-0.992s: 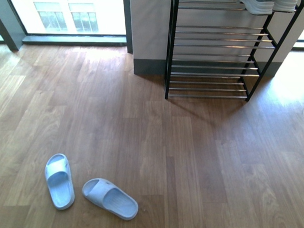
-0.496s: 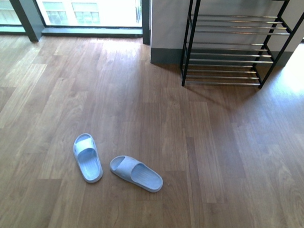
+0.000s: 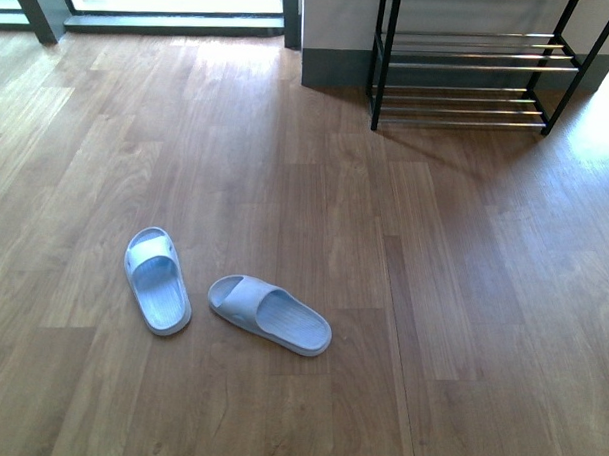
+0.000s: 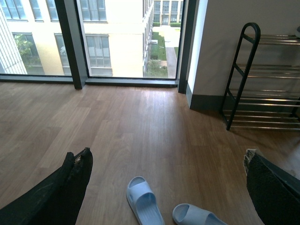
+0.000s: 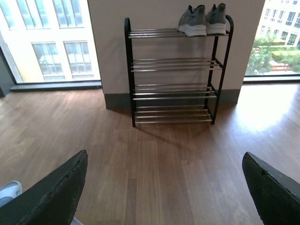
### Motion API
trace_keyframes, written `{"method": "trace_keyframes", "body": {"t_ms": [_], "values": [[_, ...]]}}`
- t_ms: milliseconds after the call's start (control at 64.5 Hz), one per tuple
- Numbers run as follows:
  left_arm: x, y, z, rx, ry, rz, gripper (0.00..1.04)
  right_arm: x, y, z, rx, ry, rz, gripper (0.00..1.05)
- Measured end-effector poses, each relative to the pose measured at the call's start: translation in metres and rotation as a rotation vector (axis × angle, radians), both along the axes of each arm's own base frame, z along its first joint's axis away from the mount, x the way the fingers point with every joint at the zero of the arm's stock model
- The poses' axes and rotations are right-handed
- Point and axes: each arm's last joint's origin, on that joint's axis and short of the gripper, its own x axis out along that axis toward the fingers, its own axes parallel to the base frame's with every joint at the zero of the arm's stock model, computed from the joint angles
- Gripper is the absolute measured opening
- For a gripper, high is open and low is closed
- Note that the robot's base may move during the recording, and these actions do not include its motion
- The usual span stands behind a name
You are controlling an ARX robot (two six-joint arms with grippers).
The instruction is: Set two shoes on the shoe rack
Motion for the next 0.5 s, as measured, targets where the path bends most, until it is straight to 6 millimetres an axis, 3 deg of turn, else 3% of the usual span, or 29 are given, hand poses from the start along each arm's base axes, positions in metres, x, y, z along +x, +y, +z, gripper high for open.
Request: {"method": "trace_keyframes", "body": {"t_ms": [496], "values": [[0.0, 0.0, 0.0, 0.0, 0.0, 0.0, 0.95, 0.0, 0.0, 0.0, 0.0, 0.0, 0.0, 0.96]]}}
